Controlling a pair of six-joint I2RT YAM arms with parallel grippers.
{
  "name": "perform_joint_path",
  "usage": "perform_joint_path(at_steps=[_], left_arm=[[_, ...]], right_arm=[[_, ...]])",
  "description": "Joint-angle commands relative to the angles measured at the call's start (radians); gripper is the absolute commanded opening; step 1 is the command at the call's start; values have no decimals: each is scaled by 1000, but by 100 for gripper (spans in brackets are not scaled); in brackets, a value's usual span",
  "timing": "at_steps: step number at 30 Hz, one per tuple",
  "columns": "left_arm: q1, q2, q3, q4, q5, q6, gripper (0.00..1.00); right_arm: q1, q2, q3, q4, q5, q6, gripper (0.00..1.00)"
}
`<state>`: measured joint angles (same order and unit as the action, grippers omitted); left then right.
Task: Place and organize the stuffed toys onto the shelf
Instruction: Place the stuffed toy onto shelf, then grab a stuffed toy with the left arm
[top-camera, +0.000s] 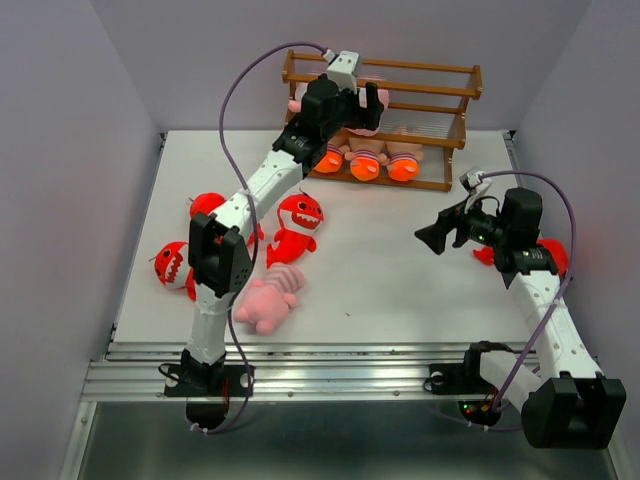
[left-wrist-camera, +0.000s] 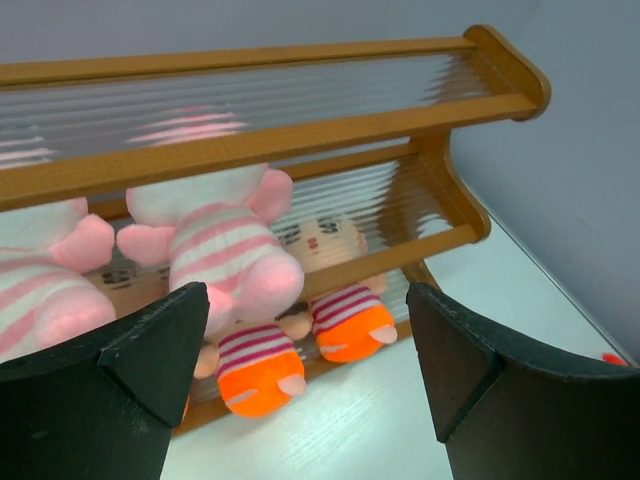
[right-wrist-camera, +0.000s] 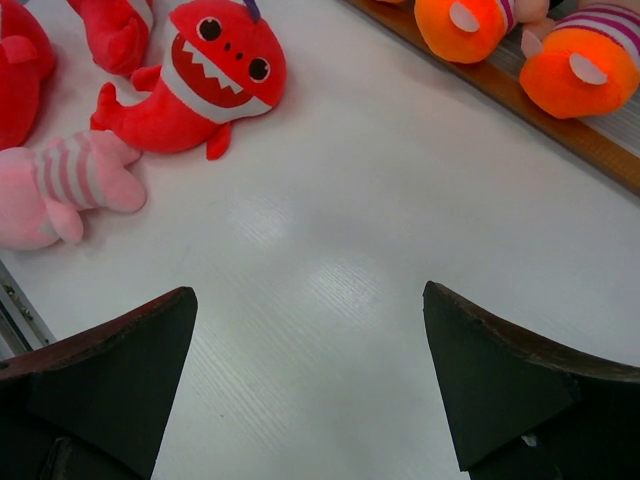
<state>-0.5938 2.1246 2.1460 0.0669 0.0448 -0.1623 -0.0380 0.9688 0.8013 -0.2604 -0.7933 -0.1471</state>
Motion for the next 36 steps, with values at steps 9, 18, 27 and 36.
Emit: perform_joint_path(at_steps=[9, 18, 27, 36], left_arm=[[28, -655, -736, -3, 109, -17, 93], [38, -1214, -1345, -165, -64, -367, 84], [37, -1247, -1398, -469, -219, -627, 81], [37, -1152, -1305, -791, -333, -799, 82]], right_arm=[[-2, 2, -16, -60, -303, -178, 100], [-2, 63, -8, -115, -340, -246, 100], [-2, 79, -7, -120, -322, -253, 100], [-2, 71, -7, -119, -325, -249, 100]])
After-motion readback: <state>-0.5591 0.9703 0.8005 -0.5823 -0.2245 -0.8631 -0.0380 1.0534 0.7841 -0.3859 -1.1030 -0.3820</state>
